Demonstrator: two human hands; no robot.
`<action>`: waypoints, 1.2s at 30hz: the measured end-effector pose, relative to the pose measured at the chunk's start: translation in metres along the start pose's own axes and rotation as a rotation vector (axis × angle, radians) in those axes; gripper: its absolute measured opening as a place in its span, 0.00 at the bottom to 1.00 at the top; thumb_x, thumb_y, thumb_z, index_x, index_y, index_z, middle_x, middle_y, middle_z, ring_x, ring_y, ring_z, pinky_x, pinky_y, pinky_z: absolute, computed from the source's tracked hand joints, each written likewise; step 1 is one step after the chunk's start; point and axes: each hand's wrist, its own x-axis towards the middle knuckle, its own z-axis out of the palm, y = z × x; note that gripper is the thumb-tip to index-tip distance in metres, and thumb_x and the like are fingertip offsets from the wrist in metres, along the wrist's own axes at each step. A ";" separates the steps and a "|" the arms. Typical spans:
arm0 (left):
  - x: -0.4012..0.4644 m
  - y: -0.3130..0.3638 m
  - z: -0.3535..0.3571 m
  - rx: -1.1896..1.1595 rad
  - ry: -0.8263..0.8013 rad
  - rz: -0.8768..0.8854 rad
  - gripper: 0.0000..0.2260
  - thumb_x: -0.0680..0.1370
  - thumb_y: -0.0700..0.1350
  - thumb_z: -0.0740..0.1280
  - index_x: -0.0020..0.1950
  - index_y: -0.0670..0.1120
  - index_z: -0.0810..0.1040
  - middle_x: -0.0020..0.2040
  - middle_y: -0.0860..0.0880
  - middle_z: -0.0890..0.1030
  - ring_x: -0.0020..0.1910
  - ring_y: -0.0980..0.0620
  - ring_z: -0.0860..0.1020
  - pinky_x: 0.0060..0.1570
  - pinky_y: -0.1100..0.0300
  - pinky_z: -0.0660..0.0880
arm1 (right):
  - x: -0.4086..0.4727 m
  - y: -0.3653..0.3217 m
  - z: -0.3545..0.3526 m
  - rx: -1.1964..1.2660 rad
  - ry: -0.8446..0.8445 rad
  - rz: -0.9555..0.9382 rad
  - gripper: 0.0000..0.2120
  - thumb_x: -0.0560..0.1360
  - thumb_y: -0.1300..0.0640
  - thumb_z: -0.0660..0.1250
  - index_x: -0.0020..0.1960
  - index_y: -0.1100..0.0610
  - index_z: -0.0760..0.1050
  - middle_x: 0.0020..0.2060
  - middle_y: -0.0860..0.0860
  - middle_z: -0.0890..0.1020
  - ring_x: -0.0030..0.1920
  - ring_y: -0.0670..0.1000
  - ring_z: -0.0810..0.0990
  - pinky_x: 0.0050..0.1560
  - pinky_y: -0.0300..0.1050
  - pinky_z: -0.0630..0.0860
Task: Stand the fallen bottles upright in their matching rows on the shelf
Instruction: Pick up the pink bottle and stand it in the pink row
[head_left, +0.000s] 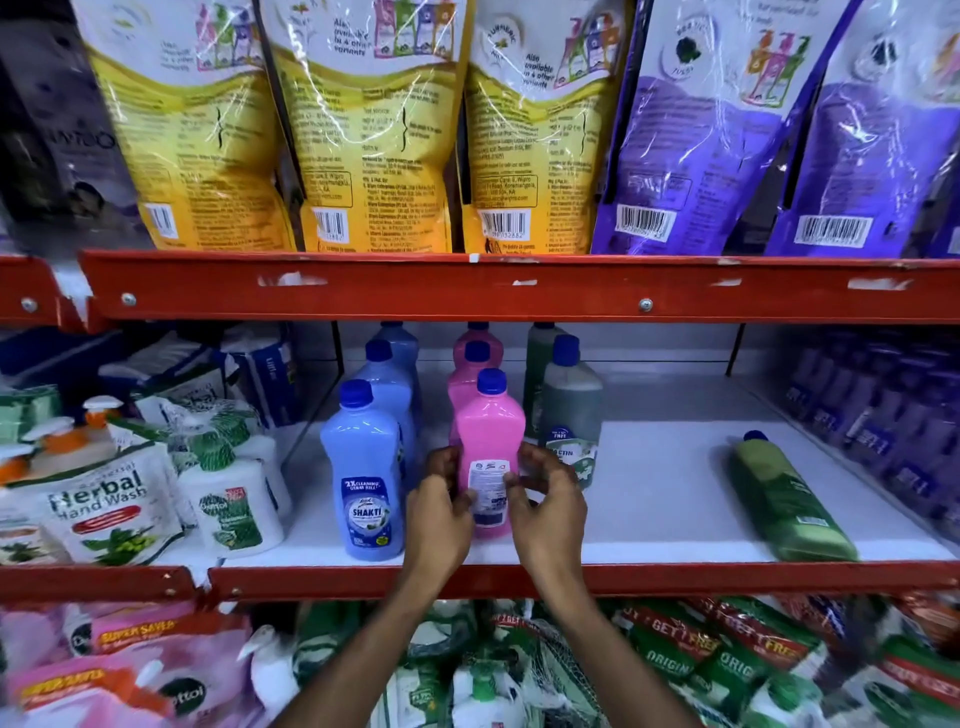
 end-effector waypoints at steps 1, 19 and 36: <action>0.000 0.000 0.000 0.002 -0.009 0.005 0.17 0.73 0.37 0.69 0.61 0.48 0.73 0.53 0.47 0.86 0.51 0.44 0.84 0.49 0.51 0.80 | -0.003 0.003 0.000 0.001 0.009 0.007 0.16 0.73 0.64 0.70 0.60 0.54 0.76 0.53 0.50 0.81 0.51 0.48 0.81 0.42 0.21 0.73; -0.021 -0.008 -0.008 0.063 -0.027 0.132 0.18 0.76 0.29 0.58 0.62 0.44 0.72 0.54 0.50 0.77 0.51 0.54 0.78 0.48 0.70 0.71 | 0.029 0.011 -0.019 -0.007 -0.580 -0.029 0.27 0.67 0.57 0.78 0.60 0.44 0.71 0.52 0.44 0.81 0.52 0.48 0.81 0.48 0.35 0.79; -0.010 -0.015 -0.003 0.090 -0.129 0.028 0.17 0.76 0.34 0.65 0.64 0.40 0.70 0.59 0.41 0.82 0.58 0.43 0.80 0.58 0.52 0.79 | 0.024 0.030 -0.018 -0.108 -0.546 -0.001 0.19 0.73 0.68 0.69 0.62 0.58 0.76 0.55 0.53 0.84 0.55 0.50 0.82 0.60 0.46 0.79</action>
